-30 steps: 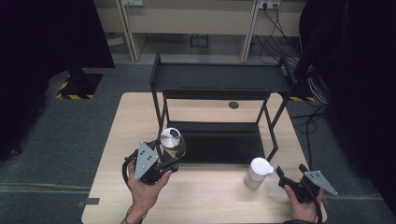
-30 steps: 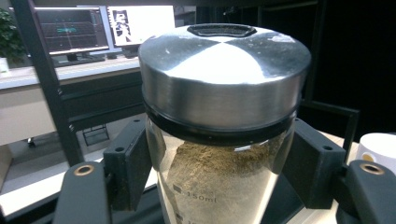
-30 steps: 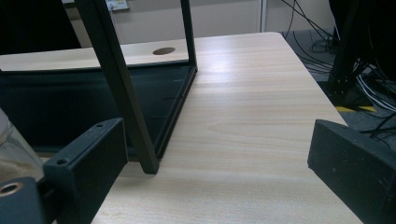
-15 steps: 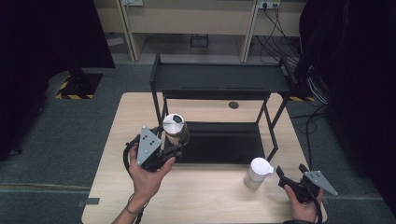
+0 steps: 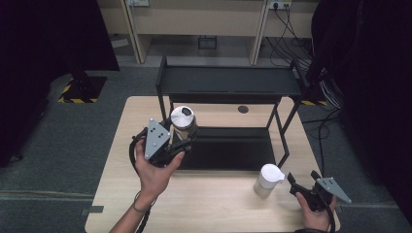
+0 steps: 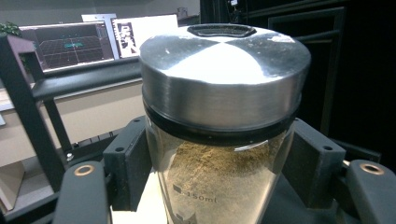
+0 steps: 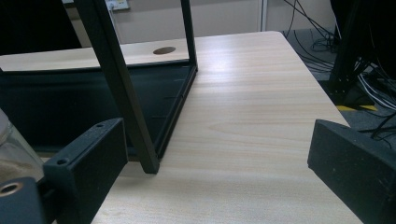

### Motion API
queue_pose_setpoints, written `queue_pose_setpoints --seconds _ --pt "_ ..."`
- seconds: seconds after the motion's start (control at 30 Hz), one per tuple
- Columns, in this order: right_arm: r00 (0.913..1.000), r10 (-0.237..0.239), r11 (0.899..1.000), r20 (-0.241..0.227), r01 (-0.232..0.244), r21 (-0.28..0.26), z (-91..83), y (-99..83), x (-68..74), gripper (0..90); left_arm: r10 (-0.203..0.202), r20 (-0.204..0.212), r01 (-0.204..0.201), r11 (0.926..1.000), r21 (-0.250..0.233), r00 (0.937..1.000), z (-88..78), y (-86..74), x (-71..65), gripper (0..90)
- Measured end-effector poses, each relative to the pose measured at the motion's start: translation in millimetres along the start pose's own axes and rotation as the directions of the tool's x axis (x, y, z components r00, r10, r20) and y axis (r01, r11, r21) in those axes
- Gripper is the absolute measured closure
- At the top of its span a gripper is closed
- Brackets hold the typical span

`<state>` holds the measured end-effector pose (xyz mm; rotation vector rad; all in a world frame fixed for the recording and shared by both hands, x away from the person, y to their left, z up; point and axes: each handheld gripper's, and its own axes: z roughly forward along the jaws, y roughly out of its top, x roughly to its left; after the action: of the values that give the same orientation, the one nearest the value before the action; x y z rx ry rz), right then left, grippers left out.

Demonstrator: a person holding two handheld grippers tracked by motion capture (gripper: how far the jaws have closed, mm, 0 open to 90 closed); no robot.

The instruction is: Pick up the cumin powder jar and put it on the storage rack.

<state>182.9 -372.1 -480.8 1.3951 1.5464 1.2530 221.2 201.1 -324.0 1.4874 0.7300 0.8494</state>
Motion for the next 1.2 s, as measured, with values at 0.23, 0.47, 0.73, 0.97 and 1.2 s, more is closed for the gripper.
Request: queue_pose_setpoints --seconds 0.23,0.47,0.73,0.97,1.2 --pt "1.0 0.0 1.0 -0.001 0.0 -0.001 -0.2 -0.2 -0.1 5.1 0.014 -0.01 -0.014 0.9998 -0.014 0.9999 6.6 13.8 0.1 31.2" --pt "1.0 0.0 1.0 -0.002 0.0 -0.001 -0.2 -0.2 -0.4 5.1 0.025 -0.014 -0.025 0.9995 -0.02 0.9996 12.9 29.6 2.7 31.2" --pt "1.0 0.006 1.0 -0.005 -0.006 -0.001 -0.1 -0.2 -1.4 5.1 0.039 -0.02 -0.039 0.999 -0.023 0.9991 17.1 40.5 4.3 31.2" --pt "1.0 0.008 1.0 -0.005 -0.008 -0.001 -0.1 -0.1 -1.5 5.1 0.042 -0.027 -0.043 0.9987 -0.029 0.9988 22.2 51.3 6.2 31.2" --pt "0.9999 0.009 1.0 -0.005 -0.009 0.0 -0.1 0.0 -1.6 5.1 0.042 -0.03 -0.043 0.9985 -0.034 0.9986 25.7 60.1 6.6 31.2"
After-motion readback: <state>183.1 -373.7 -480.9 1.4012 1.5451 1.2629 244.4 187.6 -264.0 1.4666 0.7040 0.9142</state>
